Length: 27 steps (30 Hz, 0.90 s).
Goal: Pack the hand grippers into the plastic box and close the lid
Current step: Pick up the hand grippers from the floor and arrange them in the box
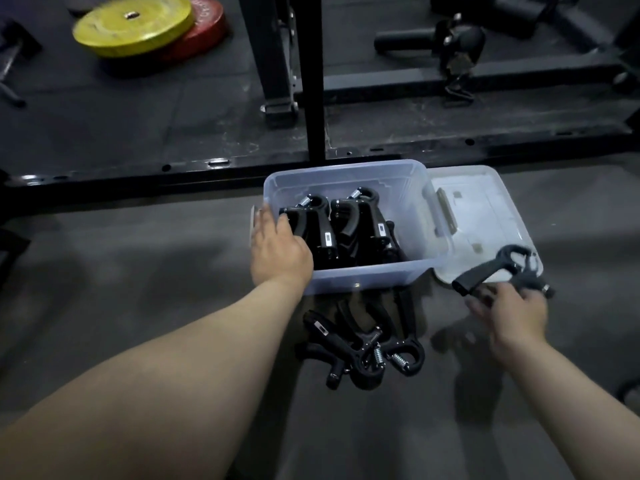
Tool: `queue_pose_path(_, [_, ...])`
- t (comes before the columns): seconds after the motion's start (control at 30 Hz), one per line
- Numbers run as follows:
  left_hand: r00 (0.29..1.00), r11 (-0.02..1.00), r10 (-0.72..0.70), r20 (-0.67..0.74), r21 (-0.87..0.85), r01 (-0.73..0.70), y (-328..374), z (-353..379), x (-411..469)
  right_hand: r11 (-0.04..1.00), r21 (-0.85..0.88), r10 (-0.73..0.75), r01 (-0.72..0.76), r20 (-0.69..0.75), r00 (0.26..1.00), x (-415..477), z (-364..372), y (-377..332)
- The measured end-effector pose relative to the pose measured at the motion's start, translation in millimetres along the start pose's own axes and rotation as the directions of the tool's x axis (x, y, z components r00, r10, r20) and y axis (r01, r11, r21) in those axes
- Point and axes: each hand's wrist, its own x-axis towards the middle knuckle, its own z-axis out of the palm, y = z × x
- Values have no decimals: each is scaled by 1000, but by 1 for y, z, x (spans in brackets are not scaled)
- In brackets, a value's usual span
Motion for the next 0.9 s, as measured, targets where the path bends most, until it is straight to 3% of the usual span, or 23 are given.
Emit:
queue_pose_path(0.1, [1000, 1000, -13, 6, -5, 13, 2, -1, -1, 943, 84, -330, 322, 117, 937, -11, 18, -46])
queue_pose_path(0.2, [1000, 1000, -10, 6, -6, 11, 2, -1, 0, 893, 38, -438, 449, 305, 846, -21, 49, -85])
queue_pose_path(0.27, [1000, 1000, -5, -5, -6, 5, 1, -1, 0, 851, -176, -373, 495, 461, 805, -20, 75, -101])
queue_pose_path(0.3, [1000, 1000, -1, -14, -6, 1, 1, 0, 0, 771, -332, -326, 543, 526, 785, -18, 87, -105])
queue_pose_path(0.4, [1000, 1000, 3, -21, 6, -3, 1, 1, 0, 406, -655, -169, 637, 631, 757, -17, 112, -109])
queue_pose_path(0.5, [1000, 1000, 7, -9, 10, -7, -1, 1, 2, 121, -761, -113, 637, 628, 770, -12, 131, -98])
queue_pose_path(0.6, [1000, 1000, 2, -9, 11, -2, -2, 1, 2, -75, -773, -57, 631, 635, 771, -7, 151, -84])
queue_pose_path(0.67, [1000, 1000, -7, -14, 9, 7, -1, 1, 3, -160, -762, 27, 627, 632, 775, -8, 161, -76])
queue_pose_path(0.9, [1000, 1000, 5, -22, 4, -5, 0, 0, 2, -225, -713, 122, 664, 656, 745, 1, 159, -41])
